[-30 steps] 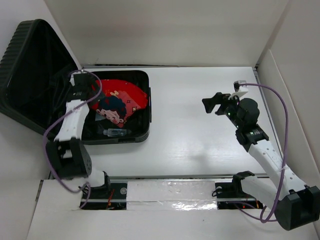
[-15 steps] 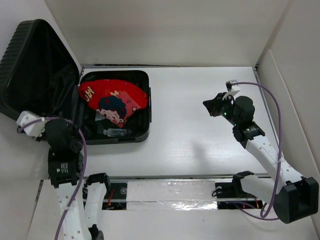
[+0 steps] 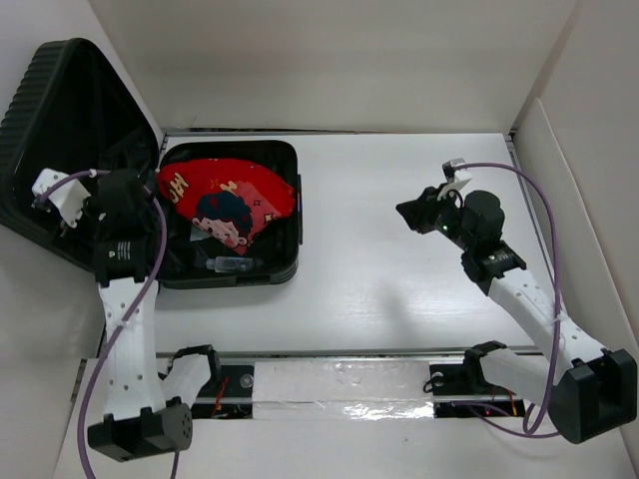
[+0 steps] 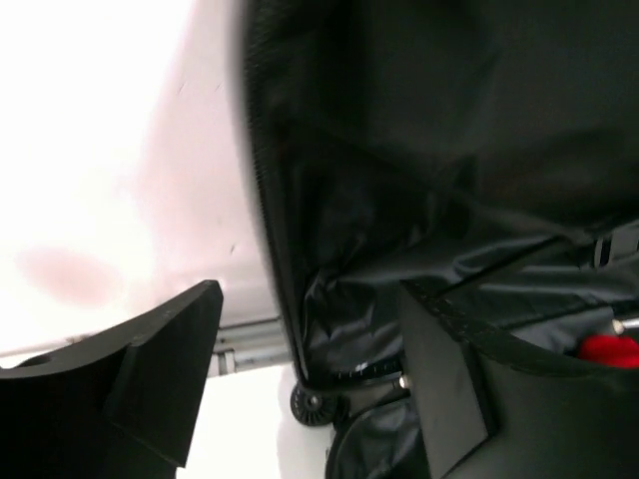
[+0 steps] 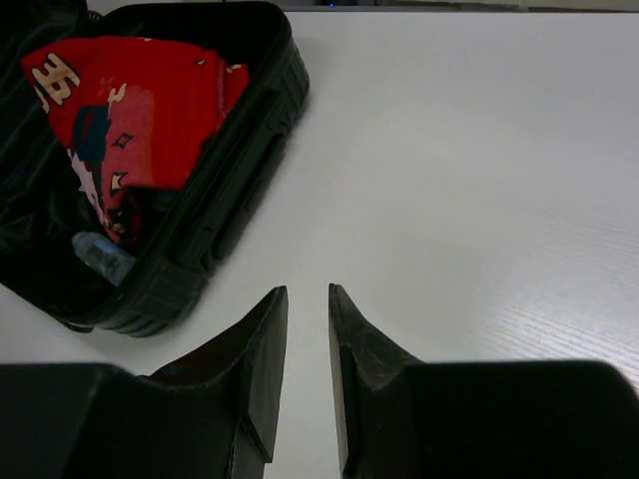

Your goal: Pack the luggage

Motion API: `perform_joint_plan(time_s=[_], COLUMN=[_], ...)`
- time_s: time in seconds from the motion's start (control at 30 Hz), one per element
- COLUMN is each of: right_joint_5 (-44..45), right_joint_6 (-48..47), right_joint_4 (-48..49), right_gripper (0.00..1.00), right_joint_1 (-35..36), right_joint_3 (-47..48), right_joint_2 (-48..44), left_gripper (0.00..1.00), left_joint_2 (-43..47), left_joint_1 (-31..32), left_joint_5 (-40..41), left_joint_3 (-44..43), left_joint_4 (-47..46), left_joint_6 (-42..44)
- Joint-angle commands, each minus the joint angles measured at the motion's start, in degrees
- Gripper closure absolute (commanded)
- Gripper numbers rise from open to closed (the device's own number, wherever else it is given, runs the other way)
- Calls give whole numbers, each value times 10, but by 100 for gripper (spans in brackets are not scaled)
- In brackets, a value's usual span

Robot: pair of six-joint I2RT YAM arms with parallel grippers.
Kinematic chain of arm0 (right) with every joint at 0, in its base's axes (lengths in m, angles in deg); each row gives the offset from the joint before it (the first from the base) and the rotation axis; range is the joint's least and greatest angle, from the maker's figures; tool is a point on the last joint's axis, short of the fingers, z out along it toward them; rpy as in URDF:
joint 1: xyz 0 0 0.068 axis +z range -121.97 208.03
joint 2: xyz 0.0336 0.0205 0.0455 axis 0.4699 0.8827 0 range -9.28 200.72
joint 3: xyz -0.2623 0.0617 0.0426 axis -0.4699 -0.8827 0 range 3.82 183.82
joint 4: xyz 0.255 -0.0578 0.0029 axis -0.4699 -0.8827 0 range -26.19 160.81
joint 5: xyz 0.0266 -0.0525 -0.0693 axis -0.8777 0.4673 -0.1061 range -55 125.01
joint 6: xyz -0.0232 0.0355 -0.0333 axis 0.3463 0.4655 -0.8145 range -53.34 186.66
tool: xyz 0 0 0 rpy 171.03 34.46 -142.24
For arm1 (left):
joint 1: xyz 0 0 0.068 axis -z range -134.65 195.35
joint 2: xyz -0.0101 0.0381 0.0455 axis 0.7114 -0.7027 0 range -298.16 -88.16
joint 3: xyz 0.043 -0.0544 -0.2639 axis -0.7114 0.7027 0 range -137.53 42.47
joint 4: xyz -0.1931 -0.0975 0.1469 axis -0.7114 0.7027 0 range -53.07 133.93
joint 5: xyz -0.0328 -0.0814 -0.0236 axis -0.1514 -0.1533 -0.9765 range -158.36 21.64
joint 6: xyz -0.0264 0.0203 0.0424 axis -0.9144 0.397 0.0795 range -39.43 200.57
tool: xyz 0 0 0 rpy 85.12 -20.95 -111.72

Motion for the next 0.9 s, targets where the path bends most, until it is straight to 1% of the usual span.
perform_joint_plan(time_s=[0.0,0.07,0.1,0.13,0.2,0.27,0.33,0.37,0.43,0.47,0.53,0.57,0.6,0.67,0.73,0.8,0.87], right_joint_5=[11,15,15,15,21,27,34,36,35,36,37,38,39,39,41,43,46], right_joint_6=[-18,-21,-22,-23,-23,-25,-28,-30,-28,-28,-29,-29,-29,-29,-29,-28,-27], right_joint_4=[15,6,7,7,4,-6,-12,-16,-14,-14,-13,-12,-12,-12,-12,-12,-11], right_gripper=[71,70,70,70,70,70,70,70,70,70,70,70,70,70,70,70,70], right_joint_1=[6,6,6,11,11,11,11,11,11,17,17,17,17,17,17,17,17], right_joint_3=[29,33,32,32,33,37,41,42,41,41,41,41,41,43,43,45,46], right_joint_2=[0,0,-1,-1,1,6,6,6,0,-1,-1,0,2,10,17,21,30], left_gripper=[35,39,46,48,49,48,49,48,48,50,60,65,72,81,100,100,100], left_joint_2=[-18,-27,-28,-31,-36,-26,-18,-20,-17,-29,-51,-65,-69,-80,-78,-73,-66], left_joint_1=[0,0,0,-6,-6,-29,-36,-48,-48,-48,-48,-48,-48,-48,-48,-48,-48], left_joint_5=[68,78,76,76,79,47,44,34,28,21,26,26,24,14,-4,-6,-29], left_joint_3=[-38,-30,-24,-20,-5,29,80,92,108,97,68,40,30,8,9,13,18], left_joint_4=[-34,-67,-80,-80,-75,-78,-101,-106,-136,-128,-101,-92,-88,-79,-82,-84,-84], left_joint_6=[73,99,121,120,107,102,108,111,131,121,110,106,106,98,90,87,85])
